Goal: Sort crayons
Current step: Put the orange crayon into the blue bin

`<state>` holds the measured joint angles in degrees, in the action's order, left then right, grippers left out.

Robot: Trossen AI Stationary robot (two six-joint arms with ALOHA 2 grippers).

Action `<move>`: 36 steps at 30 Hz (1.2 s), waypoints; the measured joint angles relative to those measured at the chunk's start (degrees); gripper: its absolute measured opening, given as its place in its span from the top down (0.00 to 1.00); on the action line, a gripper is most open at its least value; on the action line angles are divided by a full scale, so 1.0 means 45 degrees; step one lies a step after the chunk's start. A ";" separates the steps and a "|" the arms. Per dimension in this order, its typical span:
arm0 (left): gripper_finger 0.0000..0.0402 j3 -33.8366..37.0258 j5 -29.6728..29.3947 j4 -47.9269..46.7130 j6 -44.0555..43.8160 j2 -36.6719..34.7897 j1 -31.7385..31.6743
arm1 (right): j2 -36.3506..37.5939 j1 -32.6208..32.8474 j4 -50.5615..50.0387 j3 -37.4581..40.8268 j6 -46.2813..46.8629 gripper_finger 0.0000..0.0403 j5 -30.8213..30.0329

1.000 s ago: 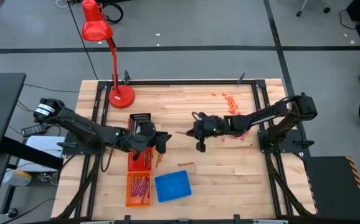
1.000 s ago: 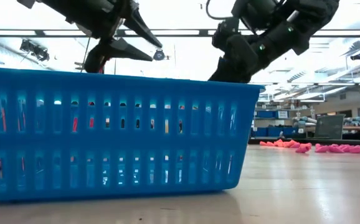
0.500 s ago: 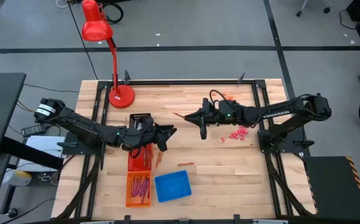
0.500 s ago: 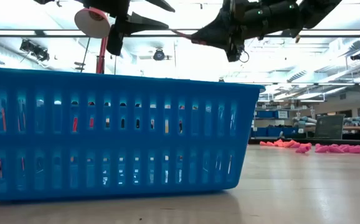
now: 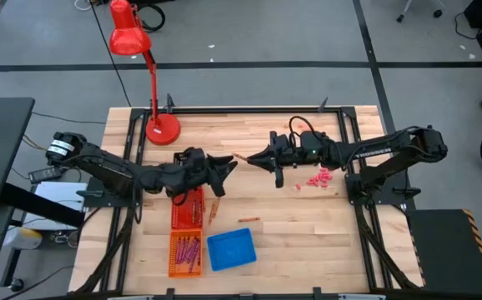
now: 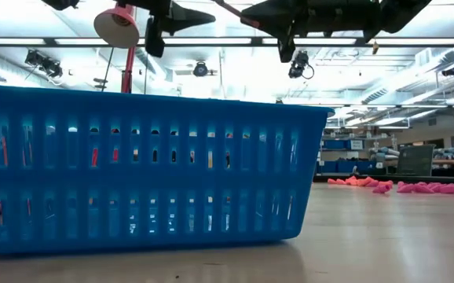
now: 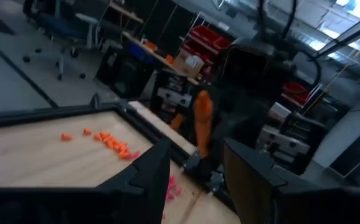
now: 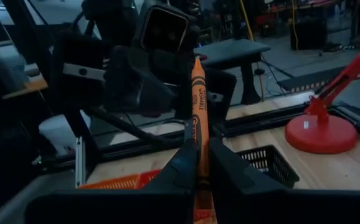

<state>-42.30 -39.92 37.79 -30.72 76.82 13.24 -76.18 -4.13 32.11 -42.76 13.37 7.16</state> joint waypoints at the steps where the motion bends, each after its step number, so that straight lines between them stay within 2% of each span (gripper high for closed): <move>1: 0.61 0.0000 0.0008 0.0190 0.0149 0.0000 -0.0007 | 0.0000 -0.0002 0.0039 0.0000 0.0002 0.92 -0.0002; 9: 0.61 0.0000 0.0014 0.0888 0.1028 0.0000 -0.0075 | -0.0005 0.0003 0.1016 0.0000 0.0136 0.92 0.0000; 16: 0.61 0.0000 0.0032 0.1187 0.1020 0.0000 -0.0297 | -0.0005 0.0003 0.1046 0.0000 0.0141 0.92 -0.0010; 21: 0.61 0.0000 0.0736 0.1249 0.0969 0.0005 -0.0507 | -0.0005 -0.0002 0.1042 0.0000 0.0136 0.92 -0.0297; 36: 0.61 0.0000 0.0942 0.1750 0.0974 0.0015 -0.0784 | -0.0230 -0.0002 0.0940 -0.0005 0.0000 0.92 -0.0345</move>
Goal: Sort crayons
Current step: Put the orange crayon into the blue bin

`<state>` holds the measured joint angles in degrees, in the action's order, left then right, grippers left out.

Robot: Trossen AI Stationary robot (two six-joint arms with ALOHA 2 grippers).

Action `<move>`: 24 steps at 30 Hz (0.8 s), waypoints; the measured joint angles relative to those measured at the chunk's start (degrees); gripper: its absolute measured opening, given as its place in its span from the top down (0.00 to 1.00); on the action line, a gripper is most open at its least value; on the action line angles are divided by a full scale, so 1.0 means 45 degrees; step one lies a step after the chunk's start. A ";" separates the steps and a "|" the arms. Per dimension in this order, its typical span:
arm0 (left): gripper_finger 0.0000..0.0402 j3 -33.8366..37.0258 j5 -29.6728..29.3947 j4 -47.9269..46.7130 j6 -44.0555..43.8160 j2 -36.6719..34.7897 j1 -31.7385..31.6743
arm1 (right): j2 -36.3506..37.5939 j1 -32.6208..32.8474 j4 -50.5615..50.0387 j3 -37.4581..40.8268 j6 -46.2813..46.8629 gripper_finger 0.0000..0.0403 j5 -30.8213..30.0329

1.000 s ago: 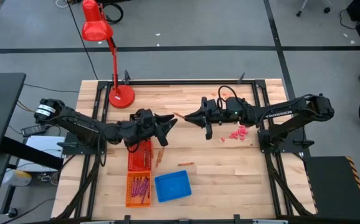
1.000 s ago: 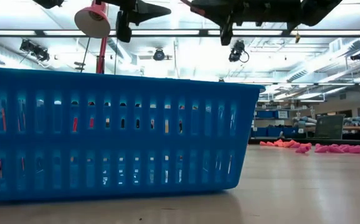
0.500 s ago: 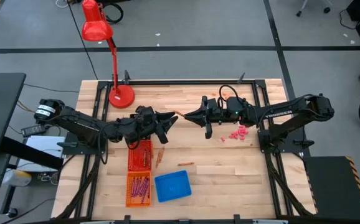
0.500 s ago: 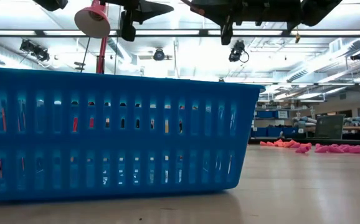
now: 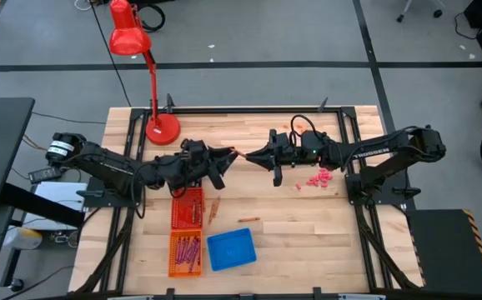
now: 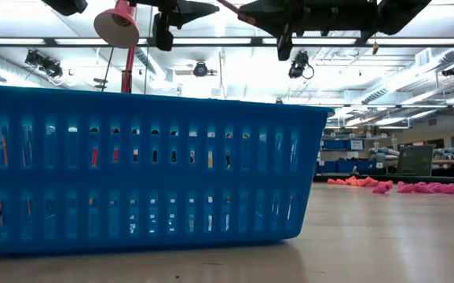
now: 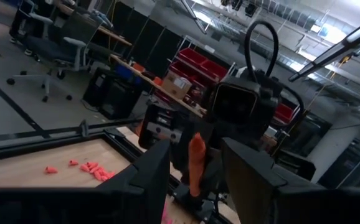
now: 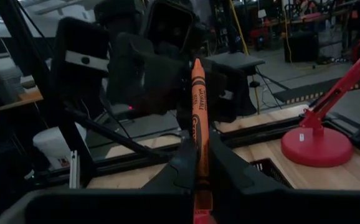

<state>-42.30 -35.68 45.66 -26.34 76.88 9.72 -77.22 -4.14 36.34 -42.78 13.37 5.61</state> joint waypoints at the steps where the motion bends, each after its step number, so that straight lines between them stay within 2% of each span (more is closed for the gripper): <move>1: 0.61 0.0000 0.0013 0.0032 -0.0003 0.0000 -0.0001 | -0.0010 0.0003 0.0025 0.0000 0.0000 0.92 0.0000; 11: 0.63 0.0000 0.0383 0.0001 -0.0318 0.0000 -0.0005 | -0.0100 0.0053 0.0245 -0.0006 0.0034 0.92 0.0003; 24: 0.85 0.0000 0.0364 -0.0010 -0.0639 0.0000 -0.0005 | -0.0100 0.0058 0.0223 -0.0005 0.0002 0.92 0.0010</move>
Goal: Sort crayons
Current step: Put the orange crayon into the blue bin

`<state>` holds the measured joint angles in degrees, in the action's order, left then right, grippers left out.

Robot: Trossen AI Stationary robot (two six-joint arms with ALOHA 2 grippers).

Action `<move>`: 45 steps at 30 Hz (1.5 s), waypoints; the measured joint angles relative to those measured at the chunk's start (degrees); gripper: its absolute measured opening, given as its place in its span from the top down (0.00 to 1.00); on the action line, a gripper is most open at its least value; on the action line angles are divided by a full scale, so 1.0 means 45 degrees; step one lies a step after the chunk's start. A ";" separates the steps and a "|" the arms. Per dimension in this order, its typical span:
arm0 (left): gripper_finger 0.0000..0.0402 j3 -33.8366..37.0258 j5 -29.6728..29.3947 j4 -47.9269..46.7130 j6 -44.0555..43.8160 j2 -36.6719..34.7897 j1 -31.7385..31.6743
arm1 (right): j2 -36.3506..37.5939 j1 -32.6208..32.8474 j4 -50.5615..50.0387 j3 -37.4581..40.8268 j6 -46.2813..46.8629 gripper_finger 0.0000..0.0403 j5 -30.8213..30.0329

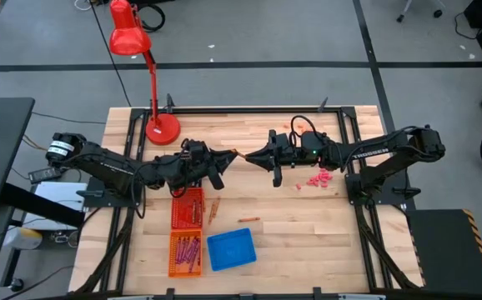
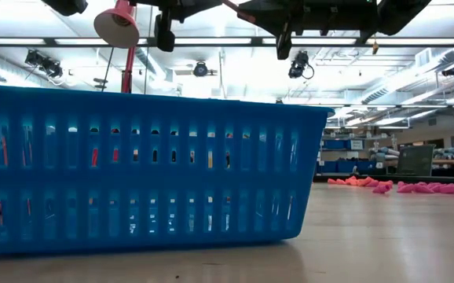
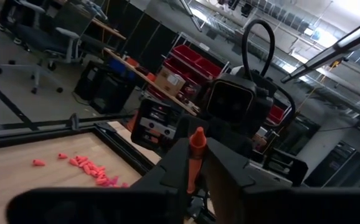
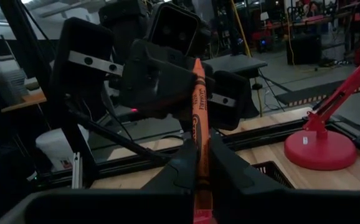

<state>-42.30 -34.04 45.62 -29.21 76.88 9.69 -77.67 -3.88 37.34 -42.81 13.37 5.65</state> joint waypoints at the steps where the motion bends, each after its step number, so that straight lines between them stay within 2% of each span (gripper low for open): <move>1: 0.88 0.0000 -0.0006 -0.0003 0.0000 0.0000 0.0000 | 0.0000 0.0000 0.0000 0.0000 0.0002 0.92 -0.0004; 5: 0.95 0.0000 -0.0034 -0.0031 0.0005 0.0000 0.0000 | 0.0005 0.0000 -0.0024 0.0000 -0.0002 0.90 -0.0002; 15: 0.95 0.0000 -0.0029 -0.0196 -0.0076 0.0000 0.0011 | -0.0204 -0.0002 -0.0982 0.0010 -0.0238 0.74 0.0395; 18: 0.94 0.0000 -0.0034 -0.0814 -0.0360 -0.0012 0.0135 | -0.0101 -0.0010 -0.2027 0.0010 -0.0190 0.67 0.0472; 21: 0.94 -0.0001 -0.0038 -0.2276 -0.1065 -0.0312 0.0430 | 0.0165 -0.0015 -0.2886 0.0015 -0.0020 0.61 0.0689; 27: 0.94 0.0000 0.0130 -0.6920 -0.4258 -0.1452 0.1138 | 0.0539 -0.0010 -0.5847 0.0010 0.0111 0.53 0.0724; 32: 0.94 -0.0010 0.1478 -0.9705 -0.7358 -0.2750 0.2011 | 0.0520 -0.0010 -0.7967 0.0010 -0.0037 0.52 0.0709; 38: 0.94 -0.0010 0.2102 -1.2838 -1.0968 -0.3667 0.3612 | 0.0520 -0.0010 -0.7998 0.0010 -0.0386 0.52 0.0699; 41: 0.94 -0.0010 0.2837 -1.3851 -1.2696 -0.3685 0.4430 | 0.0520 -0.0010 -0.8020 0.0010 -0.0376 0.52 0.0687; 45: 0.92 -0.0005 0.2848 -1.5060 -1.4920 -0.3358 0.5263 | 0.0431 -0.0010 -0.7961 0.0010 -0.0331 0.52 0.0609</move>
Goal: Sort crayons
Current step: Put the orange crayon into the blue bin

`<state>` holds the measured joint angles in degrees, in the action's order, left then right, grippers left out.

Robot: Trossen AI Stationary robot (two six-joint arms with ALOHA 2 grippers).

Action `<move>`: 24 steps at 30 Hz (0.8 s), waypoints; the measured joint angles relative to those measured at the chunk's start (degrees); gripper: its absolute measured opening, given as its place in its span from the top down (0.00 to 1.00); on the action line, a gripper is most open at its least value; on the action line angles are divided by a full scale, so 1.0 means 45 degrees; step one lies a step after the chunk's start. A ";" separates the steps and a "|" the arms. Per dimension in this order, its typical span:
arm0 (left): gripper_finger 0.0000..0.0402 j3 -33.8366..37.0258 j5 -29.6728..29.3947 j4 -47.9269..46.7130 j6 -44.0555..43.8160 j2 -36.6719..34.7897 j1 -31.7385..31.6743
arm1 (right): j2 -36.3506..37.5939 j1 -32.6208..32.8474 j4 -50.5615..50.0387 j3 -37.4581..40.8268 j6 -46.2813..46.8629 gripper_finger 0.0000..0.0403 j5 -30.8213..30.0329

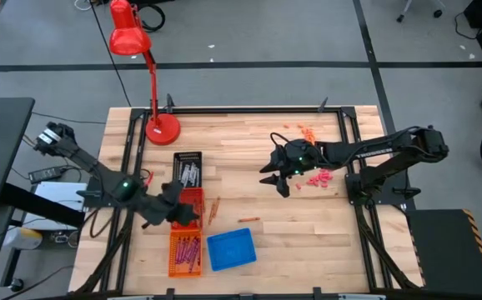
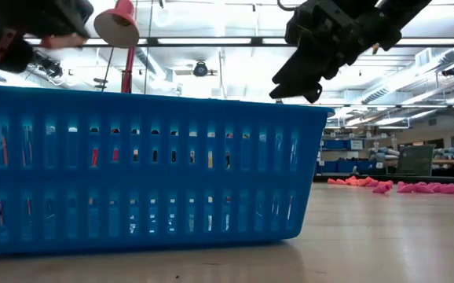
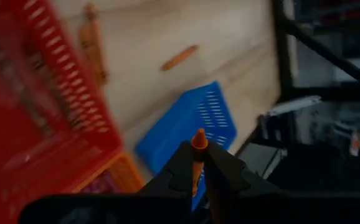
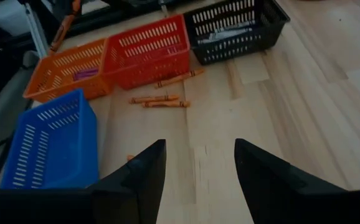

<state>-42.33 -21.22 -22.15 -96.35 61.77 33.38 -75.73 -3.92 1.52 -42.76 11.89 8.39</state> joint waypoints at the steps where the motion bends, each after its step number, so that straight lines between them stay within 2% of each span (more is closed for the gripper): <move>1: 0.92 0.0010 0.0075 -0.0078 -0.0423 0.0125 0.0053 | -0.0019 0.0000 -0.0063 0.0000 0.0028 0.52 -0.0037; 3: 0.91 0.0007 0.0469 0.0545 -0.0844 0.0510 0.0036 | -0.0019 0.0000 -0.0215 0.0000 -0.0039 0.52 -0.0085; 7: 0.91 -0.0126 0.1567 0.2791 -0.0422 0.1928 -0.0408 | -0.0019 -0.0005 -0.0829 0.0000 -0.0443 0.52 -0.0306; 9: 0.91 -0.0692 0.1885 0.2792 0.0041 0.2765 -0.0685 | -0.0019 0.0000 -0.0828 0.0000 -0.0561 0.52 -0.0297; 13: 0.91 -0.2499 0.2888 0.1530 0.1504 0.4661 -0.1342 | -0.0018 -0.0015 -0.0841 0.0000 -0.0643 0.52 -0.0294; 17: 0.91 -0.4938 0.3533 -0.0451 0.3848 0.6518 -0.1853 | -0.0017 -0.0015 -0.0885 0.0000 -0.0703 0.52 -0.0289; 21: 0.91 -0.6915 0.3645 -0.2189 0.6106 0.8131 -0.2091 | -0.0017 -0.0015 -0.0986 0.0000 -0.1046 0.52 -0.0192; 24: 0.87 -0.7866 0.3645 -0.2176 0.7669 0.9023 -0.2130 | -0.0014 -0.0005 -0.0996 0.0000 -0.1319 0.52 -0.0113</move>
<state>-77.72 -4.82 -31.94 -61.84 102.38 23.79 -75.79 -3.95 -2.96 -42.76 5.95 7.88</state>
